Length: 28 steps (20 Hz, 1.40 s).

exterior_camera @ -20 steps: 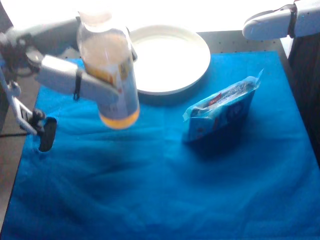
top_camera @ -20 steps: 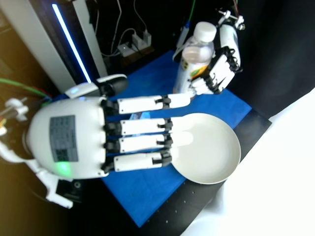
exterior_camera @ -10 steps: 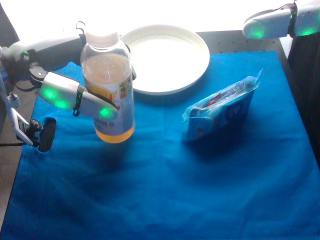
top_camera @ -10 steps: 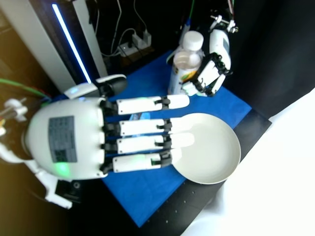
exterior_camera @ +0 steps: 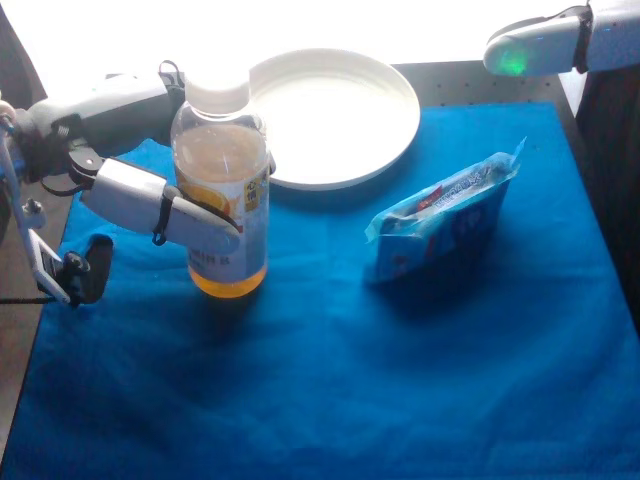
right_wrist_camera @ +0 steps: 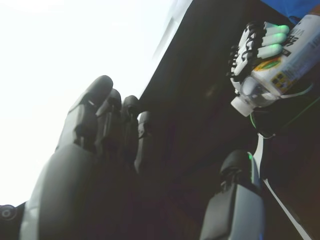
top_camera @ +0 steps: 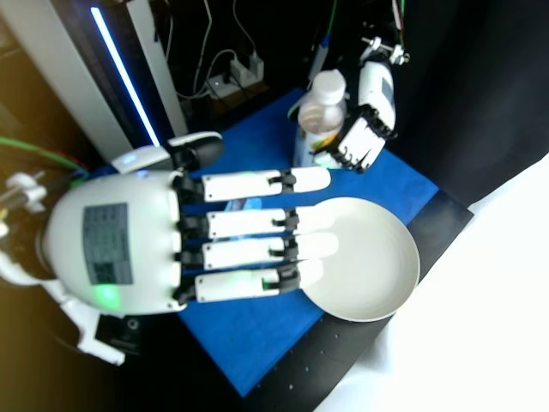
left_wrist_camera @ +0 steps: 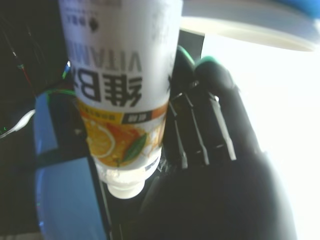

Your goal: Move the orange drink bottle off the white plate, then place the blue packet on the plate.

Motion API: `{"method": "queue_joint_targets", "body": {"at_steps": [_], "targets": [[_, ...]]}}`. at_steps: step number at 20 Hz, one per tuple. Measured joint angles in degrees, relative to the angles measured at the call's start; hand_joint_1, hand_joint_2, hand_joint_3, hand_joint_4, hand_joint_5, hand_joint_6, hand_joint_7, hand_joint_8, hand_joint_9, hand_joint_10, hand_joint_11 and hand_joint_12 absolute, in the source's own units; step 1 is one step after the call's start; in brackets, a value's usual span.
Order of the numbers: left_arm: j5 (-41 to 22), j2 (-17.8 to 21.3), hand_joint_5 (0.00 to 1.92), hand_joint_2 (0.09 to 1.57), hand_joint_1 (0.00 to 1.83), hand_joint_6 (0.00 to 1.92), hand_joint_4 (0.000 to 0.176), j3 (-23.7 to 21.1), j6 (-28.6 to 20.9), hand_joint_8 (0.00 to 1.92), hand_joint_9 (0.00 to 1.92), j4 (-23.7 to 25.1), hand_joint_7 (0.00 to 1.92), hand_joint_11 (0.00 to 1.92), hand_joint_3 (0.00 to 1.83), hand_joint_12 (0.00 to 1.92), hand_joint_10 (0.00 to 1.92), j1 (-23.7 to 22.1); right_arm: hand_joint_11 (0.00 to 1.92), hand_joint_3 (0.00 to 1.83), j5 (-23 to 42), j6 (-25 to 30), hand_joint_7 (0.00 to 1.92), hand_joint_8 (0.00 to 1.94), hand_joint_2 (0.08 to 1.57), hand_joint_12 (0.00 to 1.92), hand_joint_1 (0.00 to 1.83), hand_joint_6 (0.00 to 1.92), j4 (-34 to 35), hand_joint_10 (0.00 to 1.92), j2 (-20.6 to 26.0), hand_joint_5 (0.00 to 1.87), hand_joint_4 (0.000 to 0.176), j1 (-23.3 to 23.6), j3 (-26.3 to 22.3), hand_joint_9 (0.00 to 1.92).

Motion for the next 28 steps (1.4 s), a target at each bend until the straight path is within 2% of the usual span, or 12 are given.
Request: {"method": "queue_joint_targets", "body": {"at_steps": [2, 4, 5, 7, 8, 9, 11, 15, 20, 24, 26, 28], "targets": [[-0.02, 0.0, 0.91, 1.16, 1.23, 0.88, 0.0, 0.0, -0.04, 1.32, 0.75, -0.13, 0.89, 0.48, 0.0, 1.61, 1.1, 0.13, 0.0, 0.0, -0.02, -0.02, 0.4, 0.0, 0.83, 0.76, 0.64, 0.0, 0.0, 0.01, 0.02, 0.33, 0.076, 0.0, 0.0, 0.25], [-0.2, 0.0, 0.9, 1.15, 1.2, 1.07, 0.017, 0.0, -0.04, 1.13, 0.84, -0.13, 0.91, 0.4, 0.0, 1.27, 0.45, 0.22, 0.0, 0.0, 0.0, -0.02, 0.39, 0.0, 0.82, 0.9, 0.64, 0.0, 0.0, 0.0, 0.02, 0.33, 0.073, 0.0, 0.0, 0.26], [-0.22, 0.0, 0.9, 1.15, 1.15, 1.09, 0.0, 0.0, -0.04, 0.51, 0.85, -0.15, 0.87, 0.4, 0.0, 1.14, 0.29, 0.31, 0.0, 0.0, 0.0, -0.02, 0.39, 0.0, 0.82, 0.94, 0.63, 0.0, 0.0, 0.0, 0.0, 0.34, 0.075, 0.0, 0.0, 0.26], [-0.48, 0.0, 0.81, 1.15, 1.2, 1.2, 0.0, 0.0, -0.09, 0.99, 0.95, -0.13, 0.99, 0.43, 0.0, 1.09, 0.19, 0.35, 0.0, 0.0, 0.0, -0.02, 0.38, 0.0, 0.82, 0.93, 0.64, 0.0, 0.0, 0.0, 0.02, 0.34, 0.077, 0.0, 0.0, 0.25], [-0.46, 0.0, 0.89, 1.14, 1.13, 1.11, 0.0, 0.0, -0.13, 0.47, 0.94, -0.11, 0.92, 0.4, 0.0, 1.07, 0.13, 0.35, 0.0, 0.0, 0.0, -0.02, 0.38, 0.0, 0.8, 0.98, 0.63, 0.0, -0.02, 0.01, 0.02, 0.34, 0.073, 0.0, 0.0, 0.26], [-0.5, 0.0, 0.89, 1.14, 1.13, 1.11, 0.0, 0.0, -0.15, 0.47, 0.94, -0.09, 0.92, 0.4, 0.0, 1.07, 0.13, 0.42, 0.0, 0.0, 0.0, -0.02, 0.38, 0.0, 0.8, 0.98, 0.63, 0.0, -0.11, 0.01, 0.02, 0.34, 0.073, 0.0, 0.0, 0.26], [-0.63, 0.02, 0.74, 0.98, 0.97, 0.06, 0.0, 0.0, -0.52, 0.01, 0.82, 0.26, 0.81, 0.39, 0.0, 1.01, 0.01, 0.39, 0.0, 0.0, 0.0, -0.02, 0.39, 0.0, 0.8, 0.95, 0.63, 0.0, -0.15, 0.0, 0.02, 0.34, 0.077, 0.0, 0.0, 0.25], [-0.37, 1.55, 0.25, 0.94, 0.84, 0.0, 0.01, -1.22, -1.51, 0.0, 0.39, 3.76, 0.29, 0.0, 0.0, 1.15, 0.0, 0.42, 0.0, 0.0, 0.0, -0.02, 0.39, 0.0, 0.8, 0.92, 0.64, 0.0, -0.22, 0.0, 0.02, 0.34, 0.071, 0.0, 0.0, 0.25], [0.61, 3.17, 0.0, 0.83, 0.63, 0.0, 0.039, -2.12, -1.73, 0.0, 0.02, 4.35, 0.0, 0.0, 0.0, 0.36, 0.01, 0.52, 0.0, 0.0, -0.02, -0.02, 0.38, 0.0, 0.8, 0.73, 0.63, 0.0, -0.24, 0.0, 0.02, 0.34, 0.081, 0.0, 0.0, 0.23], [1.18, 5.42, 0.0, 0.72, 0.58, 0.0, 0.075, -3.23, -2.03, 0.0, 0.0, 6.27, 0.0, 0.0, 0.0, 0.15, 0.0, 0.52, 0.0, 0.0, -0.04, 0.33, 0.35, 0.0, 0.82, 0.52, 0.7, 0.0, -2.03, 0.0, 0.02, 0.28, 0.095, 0.0, 0.02, 0.18], [1.86, 7.19, 0.0, 0.71, 0.59, 0.0, 0.112, -4.2, -2.01, 0.0, 0.0, 6.97, 0.0, 0.0, 0.0, 0.03, 0.0, 0.57, 0.0, 0.0, -0.85, 1.46, 0.37, 0.0, 0.78, 0.79, 0.74, 0.0, -4.96, 0.01, 0.02, 0.29, 0.105, 0.0, 0.0, 0.22], [2.45, 9.14, 0.0, 0.7, 0.59, 0.0, 0.112, -5.2, -2.29, 0.0, 0.0, 7.78, 0.0, 0.0, 0.0, 0.02, 0.0, 0.57, 0.0, 0.0, -2.1, 2.34, 0.35, 0.01, 0.74, 1.07, 0.72, 0.0, -7.21, 0.02, 0.02, 0.28, 0.105, 0.0, 0.0, 0.27]]}}
